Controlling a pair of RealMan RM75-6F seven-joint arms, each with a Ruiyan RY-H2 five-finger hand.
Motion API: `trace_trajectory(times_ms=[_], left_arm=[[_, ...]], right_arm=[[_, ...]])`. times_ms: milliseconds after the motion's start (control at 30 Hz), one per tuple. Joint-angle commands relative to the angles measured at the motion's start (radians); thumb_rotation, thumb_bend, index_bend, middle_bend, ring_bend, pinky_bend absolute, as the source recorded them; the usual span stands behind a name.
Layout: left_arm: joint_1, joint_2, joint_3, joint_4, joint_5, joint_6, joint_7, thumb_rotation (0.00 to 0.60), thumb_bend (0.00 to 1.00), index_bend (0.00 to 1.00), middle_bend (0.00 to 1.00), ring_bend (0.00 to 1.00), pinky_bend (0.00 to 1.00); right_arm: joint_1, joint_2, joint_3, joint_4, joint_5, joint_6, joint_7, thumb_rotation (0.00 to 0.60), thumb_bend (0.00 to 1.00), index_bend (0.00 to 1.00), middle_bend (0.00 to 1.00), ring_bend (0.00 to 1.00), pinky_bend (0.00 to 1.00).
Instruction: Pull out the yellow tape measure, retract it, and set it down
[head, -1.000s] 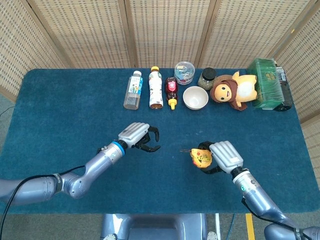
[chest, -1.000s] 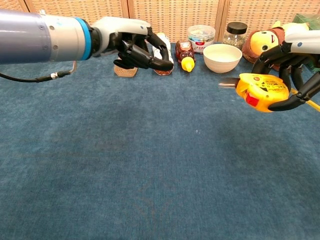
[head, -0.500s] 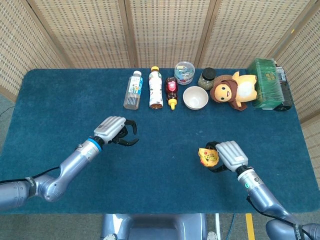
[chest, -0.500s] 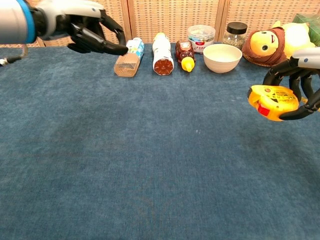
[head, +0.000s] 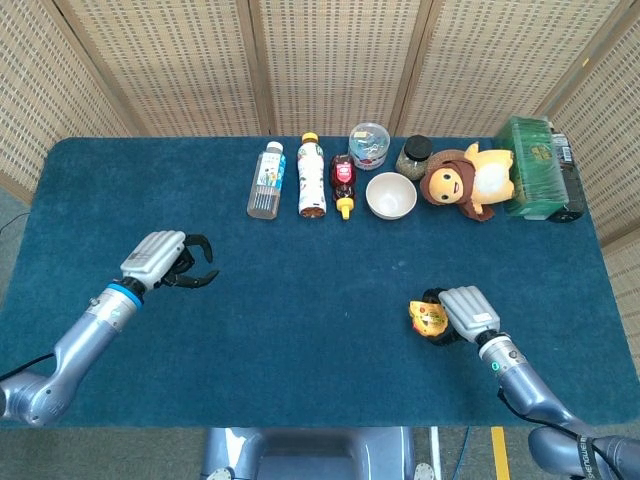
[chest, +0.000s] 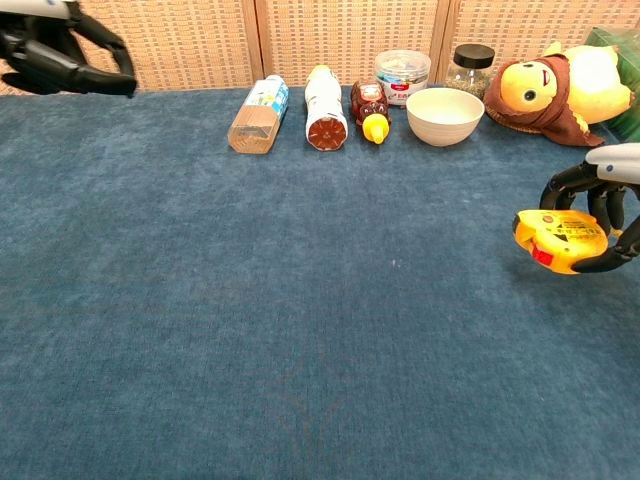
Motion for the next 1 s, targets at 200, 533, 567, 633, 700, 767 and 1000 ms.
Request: trace_trajectory(times_ms=[200,533,567,633,700,767,1000], left_arm=[[0.060,0.064,0.019,-0.002,0.015,0.008,-0.031,0.367,0.28,0.47,1.00,0.95,0.91],[0.105,0.099,0.022,0.008,0.035,0.002,-0.070,0.368,0.28,0.47,0.86,0.74,0.82],[0.109,0.101,0.022,0.008,0.037,0.005,-0.073,0.369,0.28,0.47,0.84,0.72,0.80],[0.122,0.108,0.025,0.009,0.039,0.023,-0.064,0.368,0.28,0.47,0.82,0.70,0.77],[0.140,0.112,0.031,0.004,0.039,0.057,-0.035,0.402,0.28,0.48,0.80,0.69,0.74],[0.166,0.111,0.043,-0.002,0.042,0.122,0.023,0.491,0.28,0.52,0.79,0.68,0.73],[0.258,0.094,0.098,-0.031,0.062,0.278,0.157,0.600,0.28,0.56,0.75,0.64,0.66]], right_arm=[[-0.003,-0.015,-0.009,0.034,-0.004,-0.013,0.010,0.497,0.26,0.23,0.32,0.33,0.36],[-0.009,0.014,-0.001,0.010,0.002,0.002,0.000,0.501,0.25,0.06,0.20,0.22,0.28],[-0.011,0.019,0.001,0.005,0.002,0.008,0.002,0.501,0.25,0.07,0.20,0.22,0.28],[-0.022,0.030,0.014,-0.006,0.000,0.041,0.010,0.501,0.23,0.11,0.22,0.23,0.29],[-0.040,0.033,0.026,-0.012,-0.012,0.090,0.018,0.502,0.22,0.18,0.25,0.26,0.31],[-0.061,0.040,0.037,-0.016,-0.024,0.143,0.025,0.505,0.22,0.29,0.31,0.32,0.35],[-0.142,-0.001,0.046,0.049,-0.129,0.338,0.065,0.502,0.24,0.51,0.53,0.57,0.58]])
